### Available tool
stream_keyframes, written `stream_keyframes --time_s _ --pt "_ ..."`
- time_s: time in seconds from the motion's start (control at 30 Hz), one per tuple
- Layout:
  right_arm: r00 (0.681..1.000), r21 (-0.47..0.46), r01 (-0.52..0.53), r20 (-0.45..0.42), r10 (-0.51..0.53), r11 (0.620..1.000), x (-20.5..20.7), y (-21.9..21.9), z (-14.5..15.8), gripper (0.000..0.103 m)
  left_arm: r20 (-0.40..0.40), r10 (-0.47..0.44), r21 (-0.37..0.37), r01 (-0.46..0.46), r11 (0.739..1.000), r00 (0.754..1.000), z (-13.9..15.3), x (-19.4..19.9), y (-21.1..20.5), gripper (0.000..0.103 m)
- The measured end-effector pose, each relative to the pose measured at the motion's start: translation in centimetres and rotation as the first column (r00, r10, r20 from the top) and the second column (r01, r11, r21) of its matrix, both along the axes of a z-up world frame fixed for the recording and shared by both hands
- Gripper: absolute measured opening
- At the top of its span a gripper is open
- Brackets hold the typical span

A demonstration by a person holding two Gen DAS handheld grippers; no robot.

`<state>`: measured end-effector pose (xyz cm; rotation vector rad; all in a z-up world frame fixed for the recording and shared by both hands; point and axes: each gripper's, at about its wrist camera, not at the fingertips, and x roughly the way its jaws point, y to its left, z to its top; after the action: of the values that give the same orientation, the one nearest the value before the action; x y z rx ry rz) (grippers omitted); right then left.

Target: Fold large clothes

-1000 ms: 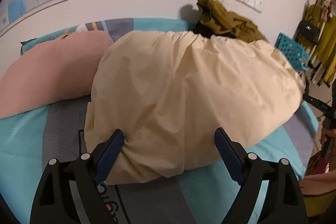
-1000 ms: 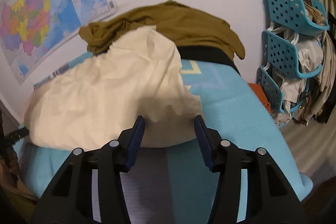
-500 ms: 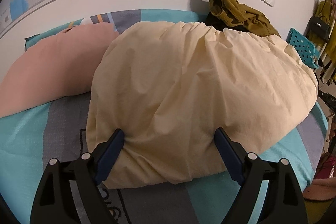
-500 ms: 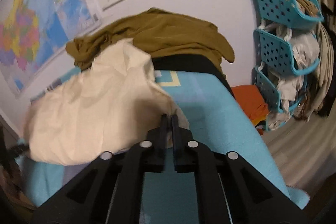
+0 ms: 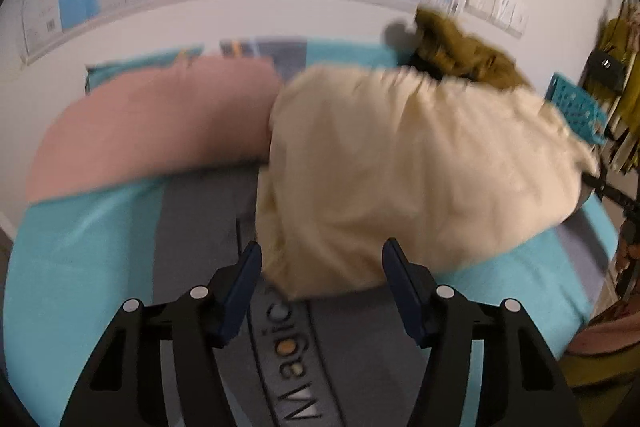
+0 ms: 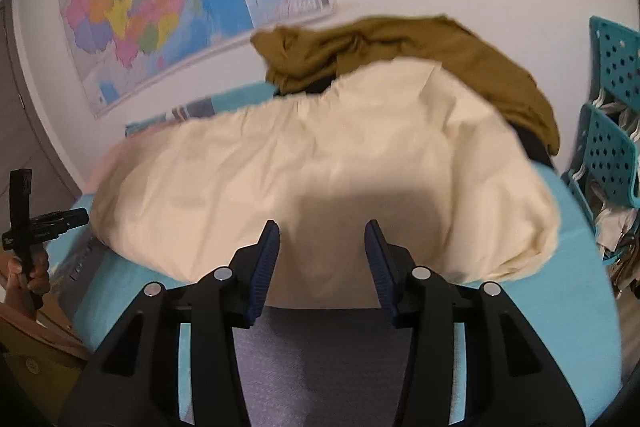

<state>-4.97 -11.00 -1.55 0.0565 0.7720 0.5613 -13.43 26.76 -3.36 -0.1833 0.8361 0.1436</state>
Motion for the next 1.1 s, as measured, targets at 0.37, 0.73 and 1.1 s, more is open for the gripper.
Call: stream_keyframes --time_s 0.37,0.73,1.1 --pt "0.998 0.038 0.040 -0.048 -0.038 0.998 0.2 -0.9 -0.8 0.042 -0.008 0.014 -0.077 -0.014 0.997 1.000 -0.4 0.5 2.1 0.029" --pt "0.991 0.186 0.011 -0.133 0.014 0.983 -0.7 -2.1 -0.1 0.061 -0.053 0.007 -0.085 -0.011 0.996 0.999 -1.1 -0.2 -0.8 0.059" --pt "0.950 0.328 0.043 -0.307 0.064 0.944 -2.2 -3.8 -2.0 0.075 -0.051 -0.084 -0.171 0.074 0.983 0.995 -1.2 -0.5 -3.3 0.070"
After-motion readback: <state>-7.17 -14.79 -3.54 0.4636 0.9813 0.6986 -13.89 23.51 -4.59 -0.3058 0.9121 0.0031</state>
